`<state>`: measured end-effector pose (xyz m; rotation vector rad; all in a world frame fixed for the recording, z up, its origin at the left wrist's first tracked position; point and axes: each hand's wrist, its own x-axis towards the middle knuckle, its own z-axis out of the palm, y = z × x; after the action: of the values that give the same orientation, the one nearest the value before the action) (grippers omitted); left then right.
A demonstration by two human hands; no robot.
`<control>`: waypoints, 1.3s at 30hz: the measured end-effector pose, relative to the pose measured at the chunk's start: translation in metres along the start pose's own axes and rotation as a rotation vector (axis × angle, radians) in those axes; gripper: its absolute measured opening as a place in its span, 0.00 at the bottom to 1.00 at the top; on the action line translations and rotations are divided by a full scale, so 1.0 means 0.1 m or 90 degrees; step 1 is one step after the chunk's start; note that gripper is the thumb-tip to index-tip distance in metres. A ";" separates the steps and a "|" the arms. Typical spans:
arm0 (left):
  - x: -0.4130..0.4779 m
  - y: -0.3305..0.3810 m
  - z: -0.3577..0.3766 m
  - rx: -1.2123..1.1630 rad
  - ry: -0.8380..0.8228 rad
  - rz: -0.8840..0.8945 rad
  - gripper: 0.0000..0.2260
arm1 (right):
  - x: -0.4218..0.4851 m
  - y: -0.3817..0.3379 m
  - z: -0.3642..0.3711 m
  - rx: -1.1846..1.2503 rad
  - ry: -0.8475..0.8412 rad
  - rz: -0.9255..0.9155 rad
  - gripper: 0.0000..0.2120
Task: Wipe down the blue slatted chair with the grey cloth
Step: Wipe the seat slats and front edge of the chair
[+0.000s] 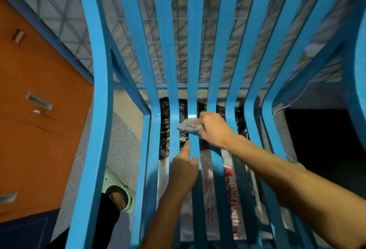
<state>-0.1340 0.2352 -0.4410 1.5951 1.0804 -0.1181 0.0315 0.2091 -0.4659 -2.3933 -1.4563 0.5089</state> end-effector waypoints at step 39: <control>-1.02 -0.36 0.04 0.069 -0.030 0.022 0.27 | -1.51 -0.56 0.34 -0.024 -0.040 -0.034 0.20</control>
<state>-0.2152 0.1718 -0.4080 1.6984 1.0251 -0.1931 -0.0920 0.1008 -0.4505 -2.3794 -1.5659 0.5529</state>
